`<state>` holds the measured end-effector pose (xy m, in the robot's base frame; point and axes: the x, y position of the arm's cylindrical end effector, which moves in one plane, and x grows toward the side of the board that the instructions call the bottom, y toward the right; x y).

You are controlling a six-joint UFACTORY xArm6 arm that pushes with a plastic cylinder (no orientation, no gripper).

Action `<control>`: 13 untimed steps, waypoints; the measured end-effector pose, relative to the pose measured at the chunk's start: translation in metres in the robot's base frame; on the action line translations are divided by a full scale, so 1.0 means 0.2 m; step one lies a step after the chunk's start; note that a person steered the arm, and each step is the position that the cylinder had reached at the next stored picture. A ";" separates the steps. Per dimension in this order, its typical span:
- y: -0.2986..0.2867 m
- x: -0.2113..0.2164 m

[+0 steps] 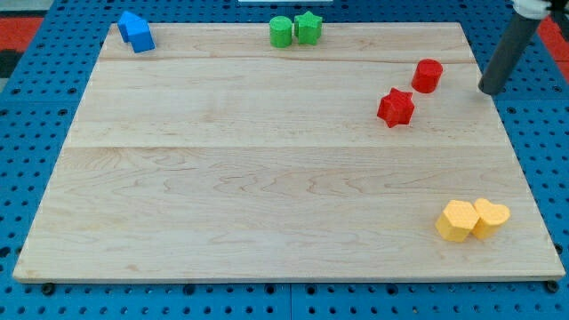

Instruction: Move blue triangle to the green circle

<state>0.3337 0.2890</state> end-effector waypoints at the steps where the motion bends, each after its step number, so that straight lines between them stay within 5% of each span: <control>1: -0.06 -0.06; 4: -1.11 0.05; 6: -1.23 0.17; 9: -2.60 0.31; 10: -2.85 0.15; 13: -2.87 -0.51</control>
<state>0.2323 -0.2840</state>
